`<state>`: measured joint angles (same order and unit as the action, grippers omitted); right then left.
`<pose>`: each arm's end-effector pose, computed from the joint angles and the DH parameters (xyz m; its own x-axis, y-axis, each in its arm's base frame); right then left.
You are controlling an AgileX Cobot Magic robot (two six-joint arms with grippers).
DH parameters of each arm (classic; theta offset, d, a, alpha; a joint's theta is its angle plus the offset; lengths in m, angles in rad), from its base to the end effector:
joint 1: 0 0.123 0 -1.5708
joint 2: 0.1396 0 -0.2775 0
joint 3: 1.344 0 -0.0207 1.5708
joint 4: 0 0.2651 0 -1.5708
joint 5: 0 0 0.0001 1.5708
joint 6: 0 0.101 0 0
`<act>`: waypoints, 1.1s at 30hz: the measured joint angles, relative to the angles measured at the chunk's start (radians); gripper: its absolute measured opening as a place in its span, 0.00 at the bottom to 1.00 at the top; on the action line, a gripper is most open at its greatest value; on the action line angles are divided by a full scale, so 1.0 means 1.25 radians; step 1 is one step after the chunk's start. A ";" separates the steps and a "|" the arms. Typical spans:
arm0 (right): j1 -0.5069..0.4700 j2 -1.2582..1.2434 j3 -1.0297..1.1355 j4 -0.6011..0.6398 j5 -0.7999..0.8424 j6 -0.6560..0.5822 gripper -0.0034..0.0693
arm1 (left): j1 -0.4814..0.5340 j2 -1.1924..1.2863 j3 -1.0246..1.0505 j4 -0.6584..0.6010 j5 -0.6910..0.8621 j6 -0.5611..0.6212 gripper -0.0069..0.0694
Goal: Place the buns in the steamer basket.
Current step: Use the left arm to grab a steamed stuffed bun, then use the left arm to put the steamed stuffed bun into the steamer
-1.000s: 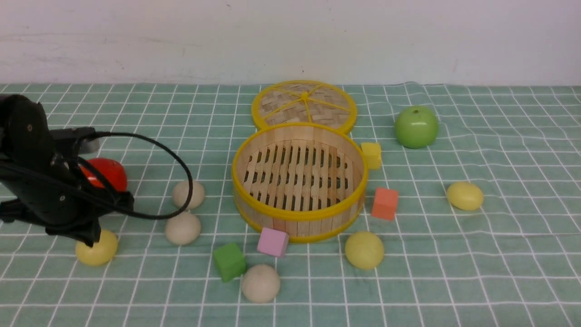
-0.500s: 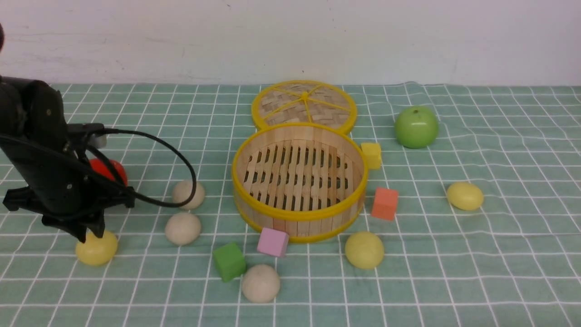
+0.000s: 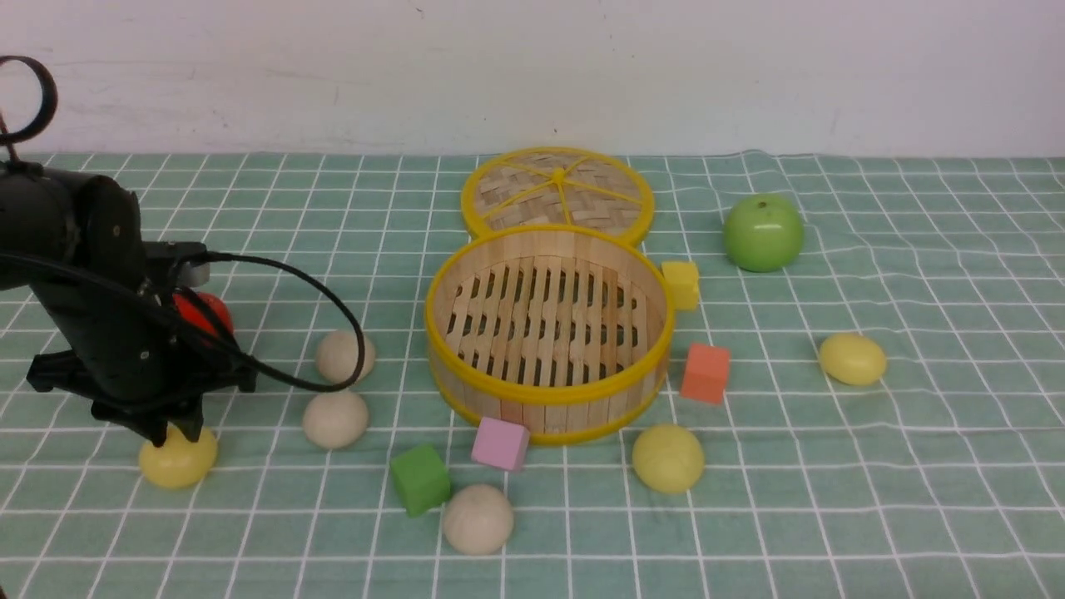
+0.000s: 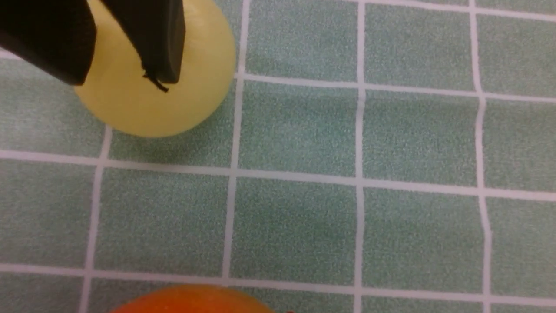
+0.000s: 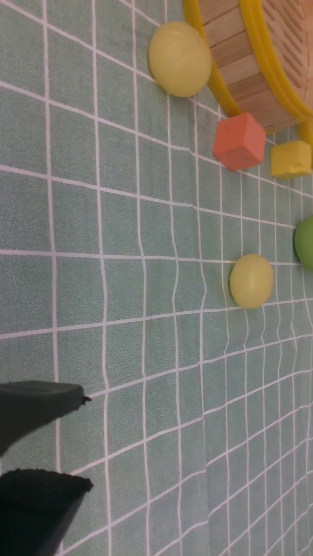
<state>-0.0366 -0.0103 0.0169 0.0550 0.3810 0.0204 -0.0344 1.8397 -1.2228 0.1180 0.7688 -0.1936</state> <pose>0.0839 -0.0010 0.1708 -0.2932 0.0822 -0.9525 0.0381 0.9965 0.0742 0.3768 -0.0047 0.1647 -0.9573 -0.0751 -0.2792 -0.0923 0.9945 0.0488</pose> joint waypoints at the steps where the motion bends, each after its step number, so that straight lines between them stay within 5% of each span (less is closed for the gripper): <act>1: 0.000 0.000 0.000 0.000 0.000 0.000 0.38 | 0.000 0.007 -0.001 0.005 -0.003 0.000 0.38; 9: 0.000 0.000 0.000 0.002 0.000 0.000 0.38 | 0.000 0.018 -0.002 0.017 -0.026 -0.001 0.37; 16: 0.000 0.000 0.000 0.002 0.000 0.000 0.38 | 0.000 0.018 -0.002 -0.014 -0.004 0.000 0.07; 23: 0.000 0.000 0.000 0.002 0.000 0.000 0.38 | -0.018 -0.042 -0.003 -0.061 0.040 0.015 0.07; 33: 0.000 0.000 0.000 0.002 0.000 0.000 0.38 | -0.218 -0.175 -0.066 -0.221 -0.027 0.119 0.07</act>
<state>-0.0366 -0.0103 0.0169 0.0575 0.3810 0.0204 -0.3064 1.6207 -1.3058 -0.1578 0.7355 -0.0448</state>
